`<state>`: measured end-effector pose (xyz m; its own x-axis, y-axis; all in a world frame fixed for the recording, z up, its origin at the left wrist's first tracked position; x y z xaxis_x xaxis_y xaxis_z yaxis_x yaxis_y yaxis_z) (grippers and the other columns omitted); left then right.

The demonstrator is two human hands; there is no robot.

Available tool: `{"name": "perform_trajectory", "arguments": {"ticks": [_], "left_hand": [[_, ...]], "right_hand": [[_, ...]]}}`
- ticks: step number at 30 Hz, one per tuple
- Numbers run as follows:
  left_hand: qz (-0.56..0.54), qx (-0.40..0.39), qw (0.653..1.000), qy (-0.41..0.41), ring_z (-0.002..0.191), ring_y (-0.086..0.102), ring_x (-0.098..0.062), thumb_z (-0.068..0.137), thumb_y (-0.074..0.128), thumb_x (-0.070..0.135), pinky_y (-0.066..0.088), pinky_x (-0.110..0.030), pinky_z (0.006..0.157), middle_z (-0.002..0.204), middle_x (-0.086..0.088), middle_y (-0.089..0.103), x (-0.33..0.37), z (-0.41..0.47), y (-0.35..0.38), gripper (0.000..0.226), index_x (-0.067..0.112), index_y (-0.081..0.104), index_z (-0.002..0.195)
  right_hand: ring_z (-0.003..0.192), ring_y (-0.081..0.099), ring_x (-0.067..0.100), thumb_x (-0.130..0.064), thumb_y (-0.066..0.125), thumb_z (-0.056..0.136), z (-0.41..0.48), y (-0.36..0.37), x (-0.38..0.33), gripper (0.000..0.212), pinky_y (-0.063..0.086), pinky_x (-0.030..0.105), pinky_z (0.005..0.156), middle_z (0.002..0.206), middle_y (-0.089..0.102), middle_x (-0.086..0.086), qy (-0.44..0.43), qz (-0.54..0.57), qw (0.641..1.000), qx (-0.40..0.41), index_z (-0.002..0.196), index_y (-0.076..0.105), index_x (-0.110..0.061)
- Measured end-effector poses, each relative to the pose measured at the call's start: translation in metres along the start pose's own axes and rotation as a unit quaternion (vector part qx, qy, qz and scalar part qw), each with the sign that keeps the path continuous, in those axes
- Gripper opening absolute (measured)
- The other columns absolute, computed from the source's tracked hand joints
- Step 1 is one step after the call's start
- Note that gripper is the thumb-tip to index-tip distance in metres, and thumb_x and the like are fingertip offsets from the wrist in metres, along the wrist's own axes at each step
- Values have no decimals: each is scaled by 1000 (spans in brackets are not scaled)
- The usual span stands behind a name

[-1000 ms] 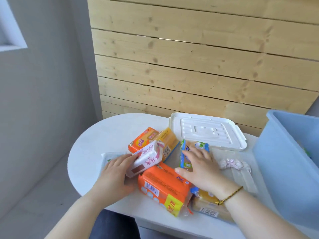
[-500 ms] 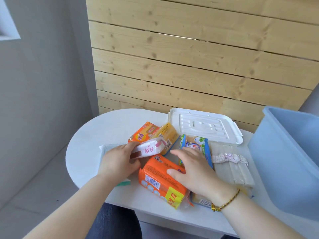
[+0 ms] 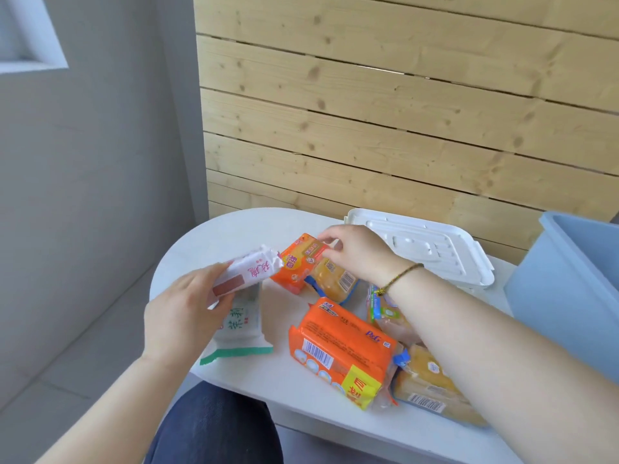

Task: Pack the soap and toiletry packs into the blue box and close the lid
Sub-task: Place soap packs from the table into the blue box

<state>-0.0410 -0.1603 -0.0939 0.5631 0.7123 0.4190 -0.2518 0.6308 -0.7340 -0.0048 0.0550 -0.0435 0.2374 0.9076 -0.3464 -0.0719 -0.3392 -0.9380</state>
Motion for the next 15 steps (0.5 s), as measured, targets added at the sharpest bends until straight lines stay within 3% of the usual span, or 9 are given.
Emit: {"name": "perform_trajectory", "arguments": {"ticks": [3,7,13,15], "left_hand": [[10,3,999,34,79,59,-14,51,82,5,53,-31,44,76,-7,75,-8,-2,1,35,11,74,84],[23,-7,997,72,79,41,-14,43,89,5,52,-32,43,69,-5,74,-9,4,3,38,9,74,78],[34,-38,993,106,84,45,-14,56,62,25,51,-26,62,70,-4,69,-10,2,18,26,14,72,77],[34,-66,993,94,82,51,-12,63,48,34,51,-24,56,70,-1,68,-8,1,21,33,16,72,76]], "right_hand": [[126,47,22,-21,57,87,39,20,-16,51,39,30,102,141,48,5,-50,-104,990,-80,136,45,-18],[135,32,25,-32,70,75,63,51,-27,87,39,41,106,148,34,2,-68,-233,945,-219,146,21,-23],[143,18,30,-31,65,79,73,61,-32,95,31,42,112,158,9,3,-86,-392,870,-288,149,2,-27],[141,20,29,-28,64,81,74,64,-31,91,31,40,111,157,14,3,-102,-404,866,-276,149,4,-23]]}}
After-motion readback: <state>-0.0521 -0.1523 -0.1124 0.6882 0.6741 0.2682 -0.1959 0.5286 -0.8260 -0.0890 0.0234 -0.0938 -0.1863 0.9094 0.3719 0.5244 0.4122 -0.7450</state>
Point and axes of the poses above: each hand's wrist, its own z-axis towards the middle knuckle, its own y-axis out of the palm, x = y × z, the point moved 3 cm from there along z, towards the middle knuckle
